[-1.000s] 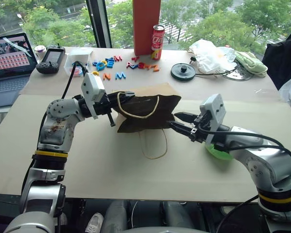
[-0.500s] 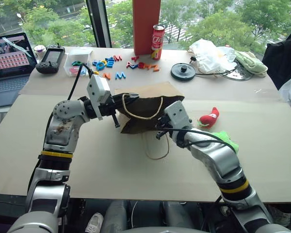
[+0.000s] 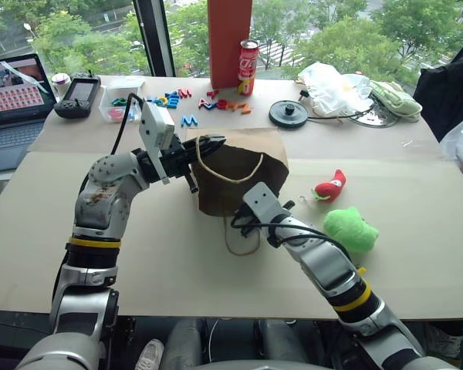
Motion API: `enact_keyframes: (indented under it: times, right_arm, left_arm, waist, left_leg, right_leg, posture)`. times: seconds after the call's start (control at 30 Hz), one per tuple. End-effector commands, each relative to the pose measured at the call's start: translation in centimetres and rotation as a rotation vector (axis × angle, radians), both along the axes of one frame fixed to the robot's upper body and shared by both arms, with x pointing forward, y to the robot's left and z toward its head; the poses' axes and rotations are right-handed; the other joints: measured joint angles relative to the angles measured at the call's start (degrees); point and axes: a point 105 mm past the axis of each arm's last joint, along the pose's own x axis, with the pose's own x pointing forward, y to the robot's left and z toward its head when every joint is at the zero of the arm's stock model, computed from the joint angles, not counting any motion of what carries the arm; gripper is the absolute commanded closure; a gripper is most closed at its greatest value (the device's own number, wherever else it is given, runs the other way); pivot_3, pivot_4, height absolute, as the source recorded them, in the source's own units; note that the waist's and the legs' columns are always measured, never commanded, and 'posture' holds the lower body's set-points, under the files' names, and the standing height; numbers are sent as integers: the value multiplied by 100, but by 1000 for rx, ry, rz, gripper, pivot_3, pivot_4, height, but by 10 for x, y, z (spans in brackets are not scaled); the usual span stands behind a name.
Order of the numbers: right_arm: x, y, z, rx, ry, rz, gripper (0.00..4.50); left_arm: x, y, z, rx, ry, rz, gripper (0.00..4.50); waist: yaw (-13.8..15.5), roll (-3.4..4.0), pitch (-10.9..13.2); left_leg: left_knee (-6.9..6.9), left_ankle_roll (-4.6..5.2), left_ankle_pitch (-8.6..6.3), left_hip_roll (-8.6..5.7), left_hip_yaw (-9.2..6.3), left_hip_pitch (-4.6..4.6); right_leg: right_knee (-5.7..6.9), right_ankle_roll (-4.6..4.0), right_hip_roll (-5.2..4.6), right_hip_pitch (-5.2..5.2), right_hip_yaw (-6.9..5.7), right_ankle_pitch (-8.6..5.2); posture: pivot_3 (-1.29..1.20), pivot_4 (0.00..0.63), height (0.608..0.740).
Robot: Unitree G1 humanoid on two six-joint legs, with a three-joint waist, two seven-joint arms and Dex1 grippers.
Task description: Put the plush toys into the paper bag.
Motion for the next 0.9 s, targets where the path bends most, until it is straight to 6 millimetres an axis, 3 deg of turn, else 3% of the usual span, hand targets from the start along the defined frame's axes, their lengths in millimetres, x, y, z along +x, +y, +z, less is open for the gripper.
enact_keyframes:
  times: [0.03, 0.17, 0.4, 0.63, 0.73, 0.83, 0.9]
  right_arm:
    - [-3, -1, -13, -21, 46, -1, 4455]
    - [-2, -2, -12, -13, 42, -2, 4455]
    - [-1, -6, 54, 280, -49, 26, 4455]
    - [-22, -15, 76, 353, -38, 76, 4455]
    - [-23, -30, 91, 371, -66, 39, 4455]
    - [-24, -49, 96, 340, -83, -11, 3635]
    - [-26, -84, 99, 302, -87, -108, 3026]
  left_arm:
    - [-6, 1, 20, -28, -63, -5, 4500]
    - [-3, 5, 15, -24, -40, 19, 4500]
    - [3, 12, -15, 15, 60, 59, 4500]
    - [6, 16, -28, 14, 98, 88, 4500]
    - [8, 16, -26, 3, 98, 93, 4500]
    - [9, 16, -24, -3, 95, 95, 4500]
    - [9, 14, -22, -9, 90, 91, 4500]
  waist:
    - [-1, 0, 0]
    - [-2, 0, -2]
    - [3, 0, -1]
    - [12, 0, -1]
    - [12, 0, -1]
    - [13, 0, -1]
    - [34, 0, -1]
  left_leg:
    - [0, -1, 0, 0, 0, 0]
    - [0, -1, 1, 0, 0, 1]
    - [-1, -2, 1, 1, 0, -3]
    - [-5, -2, 0, 0, -3, -8]
    - [-4, -2, 1, 0, -3, -7]
    - [-3, -2, 1, -1, -3, -6]
    - [-3, -2, 1, -1, -4, -7]
  right_leg:
    - [0, 0, 0, 0, 0, 0]
    - [1, 0, 0, 0, 0, 0]
    - [2, 0, 0, -4, 1, 0]
    - [-2, 0, -2, -6, -4, 0]
    - [-2, 0, -2, -6, -4, 0]
    - [-2, 0, -2, -5, -3, 0]
    - [-2, 0, -2, -4, -4, 0]
  posture:
    - [0, 150, 739]
    - [0, 150, 739]
    - [0, 150, 739]
    - [0, 150, 739]
    - [0, 150, 739]
    - [0, 150, 739]
    - [0, 150, 739]
